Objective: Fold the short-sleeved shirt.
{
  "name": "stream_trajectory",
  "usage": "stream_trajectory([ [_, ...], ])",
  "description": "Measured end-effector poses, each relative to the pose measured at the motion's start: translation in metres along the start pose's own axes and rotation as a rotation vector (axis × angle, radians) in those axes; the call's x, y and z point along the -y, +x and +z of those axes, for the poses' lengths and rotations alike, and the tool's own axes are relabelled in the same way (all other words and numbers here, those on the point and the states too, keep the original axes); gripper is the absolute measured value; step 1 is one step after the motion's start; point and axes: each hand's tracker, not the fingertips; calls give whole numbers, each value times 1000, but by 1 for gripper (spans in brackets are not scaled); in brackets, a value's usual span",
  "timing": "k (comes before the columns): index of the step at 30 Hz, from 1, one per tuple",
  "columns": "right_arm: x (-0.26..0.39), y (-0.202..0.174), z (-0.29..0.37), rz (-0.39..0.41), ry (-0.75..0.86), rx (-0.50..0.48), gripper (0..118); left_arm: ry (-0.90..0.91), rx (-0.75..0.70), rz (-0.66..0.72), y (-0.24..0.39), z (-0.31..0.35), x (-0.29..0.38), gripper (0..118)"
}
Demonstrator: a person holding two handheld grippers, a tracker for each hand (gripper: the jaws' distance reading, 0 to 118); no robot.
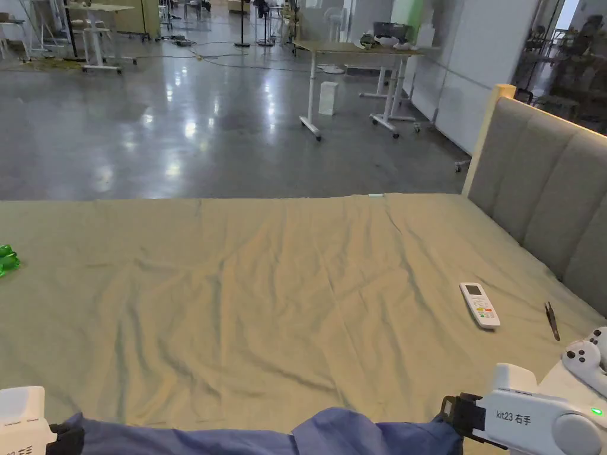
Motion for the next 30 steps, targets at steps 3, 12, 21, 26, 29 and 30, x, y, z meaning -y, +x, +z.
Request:
stream_trajectory([
  [3, -13, -3, 36, -35, 77, -44, 4, 120, 65, 17, 1, 60, -17, 5],
  [12, -76, -45, 147, -42, 329, -169, 4, 431, 97, -73, 21, 235, -68, 5],
  [21, -167, -112, 262, 37, 597, -169, 3, 670, 27, -106, 23, 368, -128, 4],
  [26, -212, -154, 306, 144, 686, -136, 3, 776, -30, -141, 22, 421, -158, 4],
  [29, -234, -173, 333, 165, 729, -124, 3, 811, -46, -126, 23, 442, -177, 4],
  [30, -241, -179, 341, 170, 748, -110, 3, 825, -48, -110, 27, 448, -183, 4],
])
